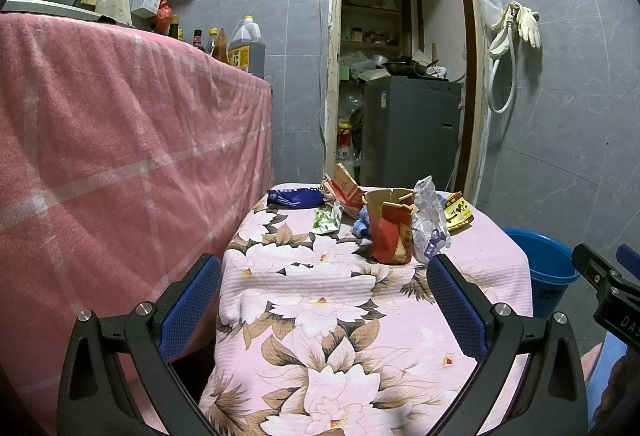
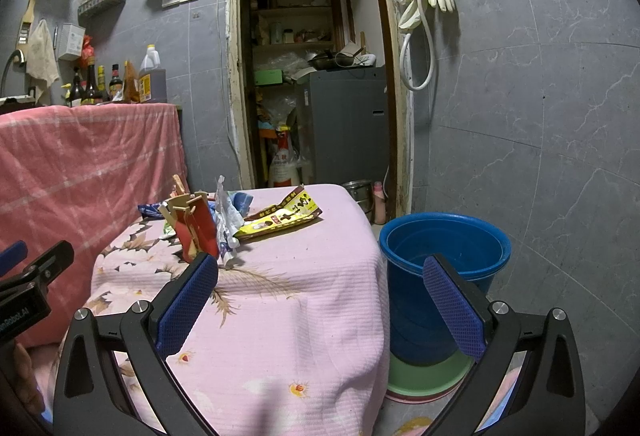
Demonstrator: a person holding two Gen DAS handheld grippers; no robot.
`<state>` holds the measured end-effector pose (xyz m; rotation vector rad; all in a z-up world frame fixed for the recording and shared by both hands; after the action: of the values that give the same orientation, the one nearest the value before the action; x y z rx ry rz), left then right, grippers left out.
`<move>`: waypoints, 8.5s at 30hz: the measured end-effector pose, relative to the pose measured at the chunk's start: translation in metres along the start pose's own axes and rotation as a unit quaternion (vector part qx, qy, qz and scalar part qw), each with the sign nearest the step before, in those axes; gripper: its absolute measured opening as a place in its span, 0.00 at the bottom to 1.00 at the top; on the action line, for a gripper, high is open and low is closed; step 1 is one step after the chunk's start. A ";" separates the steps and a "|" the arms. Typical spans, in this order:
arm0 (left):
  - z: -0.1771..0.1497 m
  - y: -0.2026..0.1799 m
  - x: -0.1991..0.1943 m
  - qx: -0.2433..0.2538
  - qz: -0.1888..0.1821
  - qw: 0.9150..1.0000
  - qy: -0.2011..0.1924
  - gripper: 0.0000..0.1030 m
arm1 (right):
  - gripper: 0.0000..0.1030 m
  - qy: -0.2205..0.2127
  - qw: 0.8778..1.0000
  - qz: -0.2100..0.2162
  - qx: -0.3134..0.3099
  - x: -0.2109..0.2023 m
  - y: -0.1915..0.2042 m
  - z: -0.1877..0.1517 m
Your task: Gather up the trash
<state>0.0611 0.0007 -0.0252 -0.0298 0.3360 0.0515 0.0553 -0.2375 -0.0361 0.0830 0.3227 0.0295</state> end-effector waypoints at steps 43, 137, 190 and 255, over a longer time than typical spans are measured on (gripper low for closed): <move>0.011 -0.008 0.022 -0.008 -0.032 0.999 0.002 0.98 | 1.00 -0.020 1.000 0.013 -0.004 0.015 -0.009 0.014; 0.035 -0.084 0.100 -0.014 -0.159 0.986 0.048 0.09 | 0.06 -0.033 0.987 0.126 -0.096 0.098 0.022 0.016; 0.016 -0.344 0.230 -0.010 -0.249 0.955 0.162 0.36 | 0.30 0.015 0.996 -0.086 0.021 0.172 -0.246 0.039; 0.020 0.024 0.193 -0.039 -0.008 0.991 0.127 0.92 | 0.83 0.003 0.984 0.168 -0.058 0.185 0.045 0.061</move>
<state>0.2481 0.0342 -0.0706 -0.1180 0.5874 0.0445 0.2489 -0.1892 -0.0330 0.0211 0.3100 0.3835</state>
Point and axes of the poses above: each gripper's, at about its wrist camera, not at the fingertips, and x roughly the way its jaws point, y to its left, z to its top, the point moved 6 cm from there along x, roughly the way its jaws point, and after that the axes turned 2 degrees about z, right-handed, at the moved point
